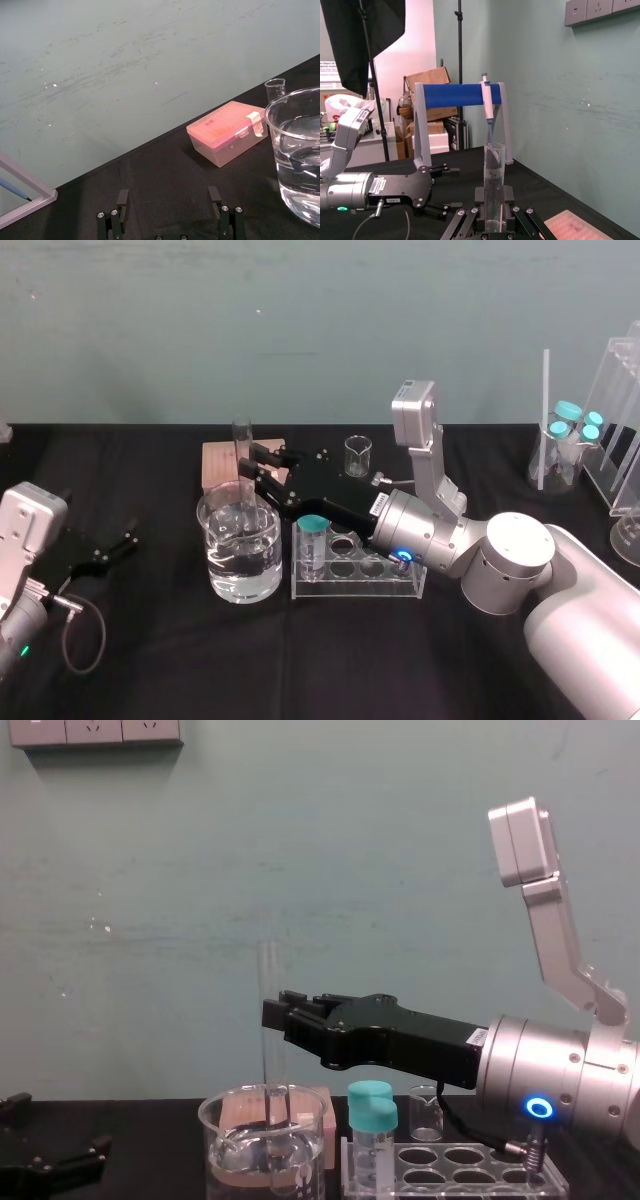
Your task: Hold the test tube with one hand and immerse one end into the beaker, then return it to the test tube rack.
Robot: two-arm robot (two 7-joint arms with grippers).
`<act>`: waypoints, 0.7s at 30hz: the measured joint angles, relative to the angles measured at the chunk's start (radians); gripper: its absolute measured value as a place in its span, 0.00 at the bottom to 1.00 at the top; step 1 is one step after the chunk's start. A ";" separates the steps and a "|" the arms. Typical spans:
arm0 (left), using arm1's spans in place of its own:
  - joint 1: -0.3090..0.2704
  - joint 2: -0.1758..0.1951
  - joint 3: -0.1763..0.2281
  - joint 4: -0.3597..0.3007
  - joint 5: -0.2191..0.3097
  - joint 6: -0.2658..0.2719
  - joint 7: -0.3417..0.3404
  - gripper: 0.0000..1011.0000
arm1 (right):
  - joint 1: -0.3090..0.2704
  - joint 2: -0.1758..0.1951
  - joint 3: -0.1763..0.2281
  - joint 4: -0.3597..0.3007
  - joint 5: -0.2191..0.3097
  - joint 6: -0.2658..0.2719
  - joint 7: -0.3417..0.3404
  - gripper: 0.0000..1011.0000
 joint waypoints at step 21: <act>0.000 0.000 0.000 0.000 0.000 0.000 0.000 0.99 | 0.000 0.004 0.000 -0.004 0.004 0.002 0.000 0.21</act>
